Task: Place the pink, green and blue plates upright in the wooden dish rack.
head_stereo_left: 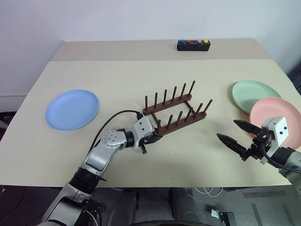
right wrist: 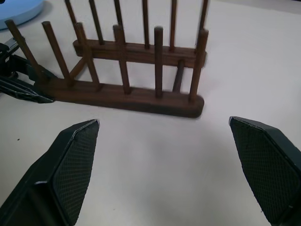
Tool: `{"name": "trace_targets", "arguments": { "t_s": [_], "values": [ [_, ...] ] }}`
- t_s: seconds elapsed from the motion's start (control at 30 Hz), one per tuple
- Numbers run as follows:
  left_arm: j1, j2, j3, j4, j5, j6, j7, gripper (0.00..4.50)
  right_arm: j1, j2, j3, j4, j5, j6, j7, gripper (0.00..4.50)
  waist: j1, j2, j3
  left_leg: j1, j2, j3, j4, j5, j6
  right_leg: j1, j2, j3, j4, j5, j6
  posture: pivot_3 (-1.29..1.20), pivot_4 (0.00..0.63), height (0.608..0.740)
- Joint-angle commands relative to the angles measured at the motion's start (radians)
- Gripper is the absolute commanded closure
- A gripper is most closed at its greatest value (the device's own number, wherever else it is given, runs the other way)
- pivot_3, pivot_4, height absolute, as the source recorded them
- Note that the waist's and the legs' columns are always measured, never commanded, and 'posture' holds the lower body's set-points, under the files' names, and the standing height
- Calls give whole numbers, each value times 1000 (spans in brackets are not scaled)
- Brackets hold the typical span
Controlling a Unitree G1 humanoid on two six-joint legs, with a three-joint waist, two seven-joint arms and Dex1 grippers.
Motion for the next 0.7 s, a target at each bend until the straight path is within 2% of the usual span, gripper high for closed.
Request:
{"name": "trace_targets", "arguments": {
  "t_s": [0.03, 0.37, 0.7],
  "values": [
    [-54, 11, -46, 68, 0, -81, -138, 3737, 22, -19, -30, -35, 4, -7, 19, 0, 2, 0, 0, 0, 0, 0, 0, 0, 0, 0, 0, 0, 0, 0, 0, 0, 150, 740],
    [-240, -119, -47, 369, 42, -228, -212, 3737, 156, 5, -51, -123, 5, -4, 11, 0, 0, -1, 1, -3, 0, 0, 0, 0, 0, -2, 0, 0, 0, 0, 1, 0, 150, 740],
    [-264, -151, -35, 454, 72, -300, -228, 3737, 200, 15, -79, -145, 8, -12, -9, 0, 1, -1, 1, -3, 0, 0, 0, 0, 0, -2, 0, 0, 0, 0, 1, 0, 150, 740]
  ]
}}
